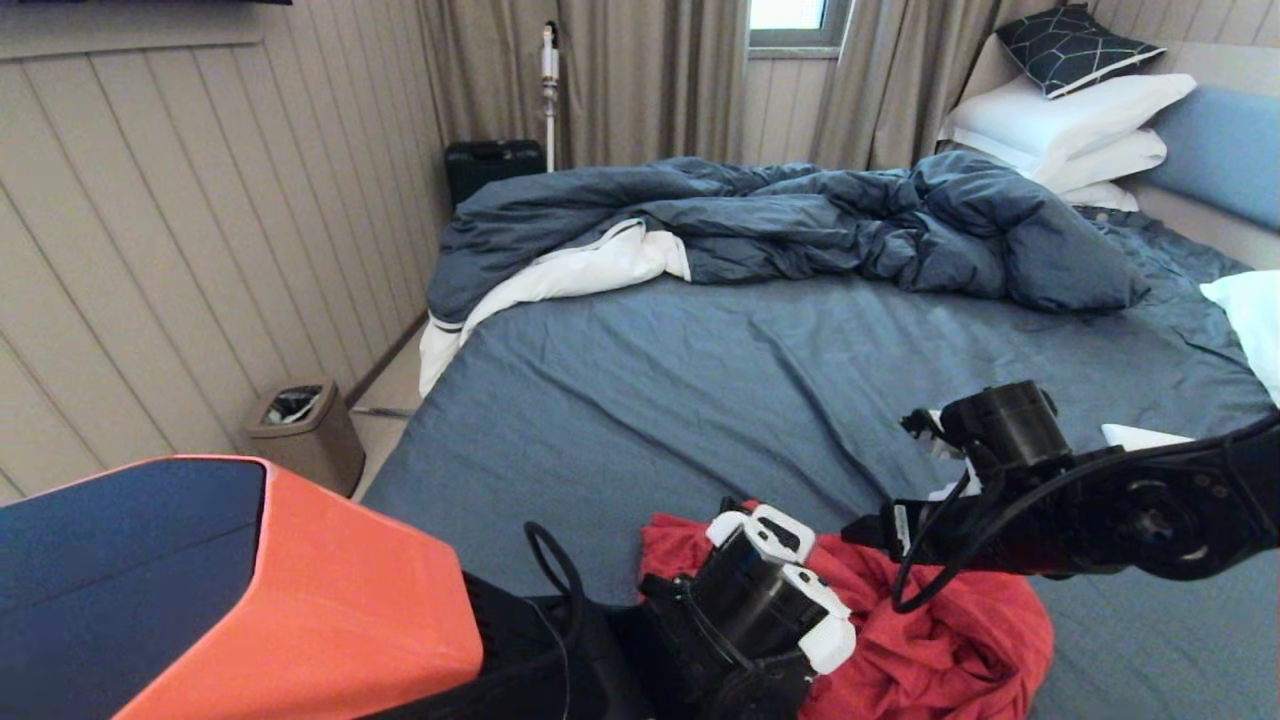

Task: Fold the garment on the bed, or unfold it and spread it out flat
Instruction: Unford the red T-shirt

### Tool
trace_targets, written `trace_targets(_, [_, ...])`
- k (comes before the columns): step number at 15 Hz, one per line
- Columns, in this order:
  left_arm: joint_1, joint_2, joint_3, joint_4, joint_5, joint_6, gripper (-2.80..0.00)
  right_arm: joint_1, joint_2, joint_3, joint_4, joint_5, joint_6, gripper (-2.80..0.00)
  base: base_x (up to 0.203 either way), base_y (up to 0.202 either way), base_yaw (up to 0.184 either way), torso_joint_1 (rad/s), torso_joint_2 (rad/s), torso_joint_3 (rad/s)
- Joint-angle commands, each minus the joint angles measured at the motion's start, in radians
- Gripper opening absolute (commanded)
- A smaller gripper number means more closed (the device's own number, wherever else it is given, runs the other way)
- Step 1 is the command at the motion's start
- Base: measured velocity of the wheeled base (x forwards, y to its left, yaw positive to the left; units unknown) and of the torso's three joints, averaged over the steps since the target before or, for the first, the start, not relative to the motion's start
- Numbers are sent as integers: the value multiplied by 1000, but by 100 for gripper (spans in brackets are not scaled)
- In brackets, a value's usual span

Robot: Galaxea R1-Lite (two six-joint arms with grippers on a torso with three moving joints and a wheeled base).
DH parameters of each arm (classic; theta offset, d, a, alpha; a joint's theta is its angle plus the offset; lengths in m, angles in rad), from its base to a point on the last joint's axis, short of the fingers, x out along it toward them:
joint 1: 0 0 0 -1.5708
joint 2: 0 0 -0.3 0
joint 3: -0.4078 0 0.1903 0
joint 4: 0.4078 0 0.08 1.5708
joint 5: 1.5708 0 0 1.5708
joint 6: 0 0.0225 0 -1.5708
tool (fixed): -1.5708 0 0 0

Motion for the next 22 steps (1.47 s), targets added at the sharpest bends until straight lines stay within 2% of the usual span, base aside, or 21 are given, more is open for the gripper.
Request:
trace_targets(1, [-1,4,-1,-2,5,1,0,-1,-11,8,-2,-1,1,0,0,0,0,0,0,0])
trace_targets(6, [-1,16,22,-7,10,15,0,-3,-25,19,-4,-2,1,0,0,0,0,0,0,0])
trace_targets(9, [1,56,-10,-7,10,21,0,-1,-23,19,-4,-2,1,0,0,0,0,0,0,0])
trace_targets(10, [1,71,-25,-8,13,26,-280,-3,-23,19,-4,-2,1,0,0,0,0,0,0,0])
trace_targets(15, [10,93,-39,-10,14,26,-280,-7,-25,19,-4,-2,1,0,0,0,0,0,0,0])
trace_targets(17, [30,87,-41,-12,36,27,-280,-6,-26,21,-4,-2,1,0,0,0,0,0,0,0])
trace_targets(22, [145,19,-96,-18,74,80,-280,2,-32,22,-26,-3,0,0,0,0,0,0,0,0])
